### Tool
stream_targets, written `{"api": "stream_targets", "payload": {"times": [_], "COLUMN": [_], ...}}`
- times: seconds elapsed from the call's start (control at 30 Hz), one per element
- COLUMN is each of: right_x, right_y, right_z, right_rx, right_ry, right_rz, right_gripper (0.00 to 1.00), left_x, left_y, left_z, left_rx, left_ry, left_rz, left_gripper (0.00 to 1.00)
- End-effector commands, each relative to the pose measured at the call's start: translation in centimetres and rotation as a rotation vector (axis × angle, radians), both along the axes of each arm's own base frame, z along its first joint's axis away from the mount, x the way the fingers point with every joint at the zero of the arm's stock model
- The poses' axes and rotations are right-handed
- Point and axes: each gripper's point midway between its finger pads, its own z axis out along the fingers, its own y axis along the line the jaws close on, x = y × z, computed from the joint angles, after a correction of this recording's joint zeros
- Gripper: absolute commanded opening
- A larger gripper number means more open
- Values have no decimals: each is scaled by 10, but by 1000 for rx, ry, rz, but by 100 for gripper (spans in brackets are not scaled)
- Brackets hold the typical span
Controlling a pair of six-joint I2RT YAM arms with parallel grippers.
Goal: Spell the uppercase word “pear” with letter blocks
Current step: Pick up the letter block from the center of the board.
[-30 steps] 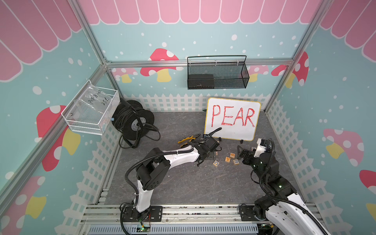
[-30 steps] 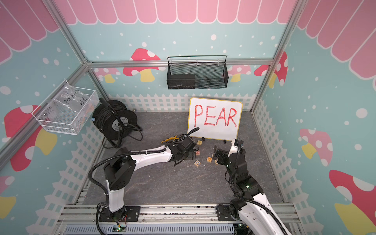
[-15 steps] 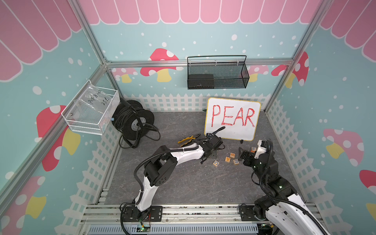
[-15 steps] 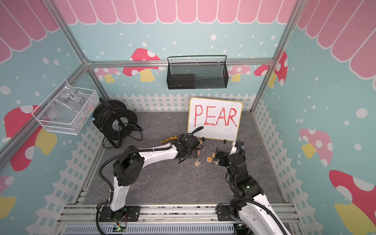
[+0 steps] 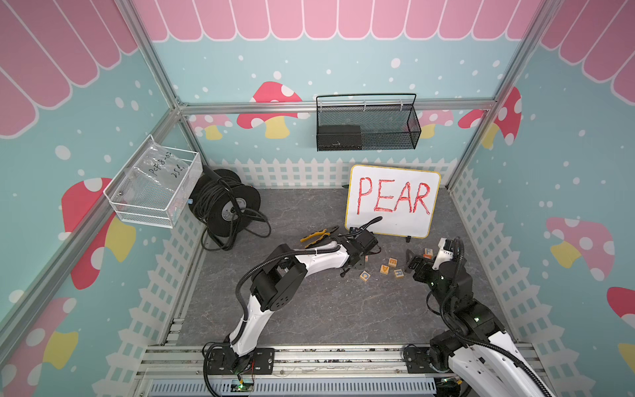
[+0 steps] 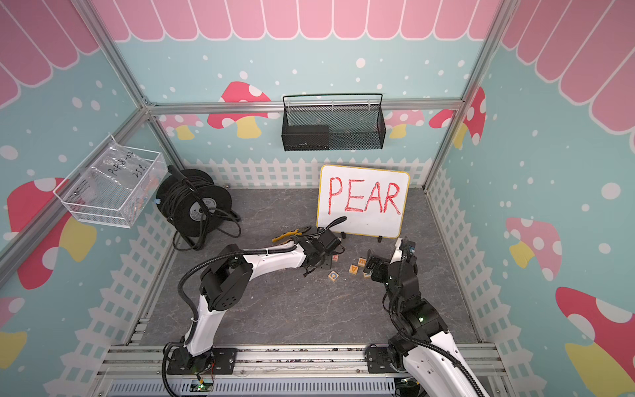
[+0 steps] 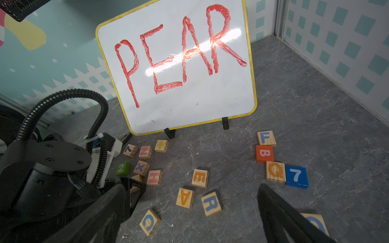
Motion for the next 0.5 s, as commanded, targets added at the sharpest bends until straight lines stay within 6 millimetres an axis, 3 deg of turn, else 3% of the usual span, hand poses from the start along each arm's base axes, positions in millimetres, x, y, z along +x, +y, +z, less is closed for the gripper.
{"api": "stream_targets", "payload": {"times": [0.0,0.23,0.47], "right_x": [-2,-4,-6], "right_y": [-6,-6,-6], "right_z": [-6,-6,-7], "right_rx": [-8,4,16], "right_ry": [14,16,17], "right_rz": [-25,-30,-30], "right_gripper": [99,99,99], "left_x": [5,10,16], "left_y": [6,10,5], "left_z": [-3,-2,1], "left_rx": [43,80,85], "left_ry": [-10,-39,-58], "left_rz": [10,-3,-20], "left_gripper": [57,52,56]}}
